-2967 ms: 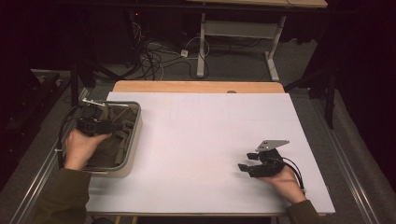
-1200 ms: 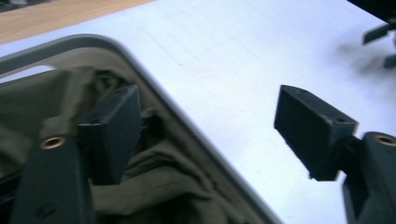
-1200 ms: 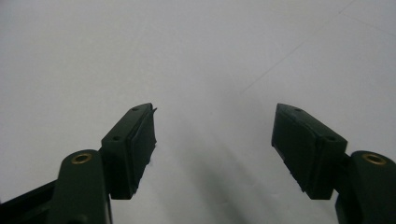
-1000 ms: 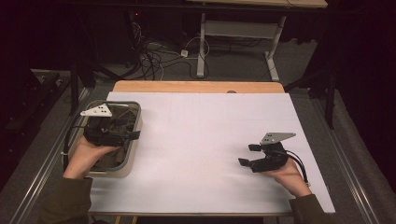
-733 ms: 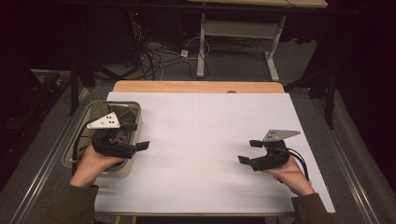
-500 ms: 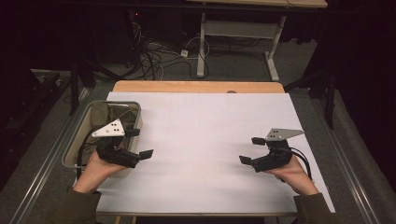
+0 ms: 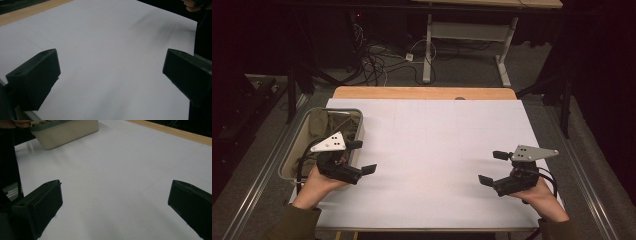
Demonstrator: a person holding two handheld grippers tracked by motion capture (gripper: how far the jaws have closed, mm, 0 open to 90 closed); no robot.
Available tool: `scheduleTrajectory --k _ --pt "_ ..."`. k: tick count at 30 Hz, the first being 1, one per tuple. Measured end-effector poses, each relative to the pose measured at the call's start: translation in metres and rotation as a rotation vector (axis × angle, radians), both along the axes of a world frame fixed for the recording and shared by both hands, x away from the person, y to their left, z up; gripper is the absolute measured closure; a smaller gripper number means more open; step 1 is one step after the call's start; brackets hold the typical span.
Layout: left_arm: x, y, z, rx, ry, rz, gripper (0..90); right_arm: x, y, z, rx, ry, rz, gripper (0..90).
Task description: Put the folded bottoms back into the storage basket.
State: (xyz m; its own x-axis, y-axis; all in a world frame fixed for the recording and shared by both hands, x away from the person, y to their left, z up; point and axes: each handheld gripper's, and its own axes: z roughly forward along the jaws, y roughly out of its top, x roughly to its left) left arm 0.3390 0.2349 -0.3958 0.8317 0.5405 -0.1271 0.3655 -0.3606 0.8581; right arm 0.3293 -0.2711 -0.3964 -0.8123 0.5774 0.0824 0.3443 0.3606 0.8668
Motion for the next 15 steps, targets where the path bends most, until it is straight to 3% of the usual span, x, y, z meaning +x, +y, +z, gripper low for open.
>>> scheduleTrajectory --k 8,15 --pt "0.0003 -0.0005 -0.0016 0.003 0.001 -0.009 1.5 -0.0066 -0.011 -0.0048 0.037 -0.002 -0.013 0.7" --pt "0.0005 -0.0009 -0.0021 0.004 0.004 -0.01 1.4 -0.0044 -0.007 -0.0058 0.032 -0.006 -0.012 0.8"
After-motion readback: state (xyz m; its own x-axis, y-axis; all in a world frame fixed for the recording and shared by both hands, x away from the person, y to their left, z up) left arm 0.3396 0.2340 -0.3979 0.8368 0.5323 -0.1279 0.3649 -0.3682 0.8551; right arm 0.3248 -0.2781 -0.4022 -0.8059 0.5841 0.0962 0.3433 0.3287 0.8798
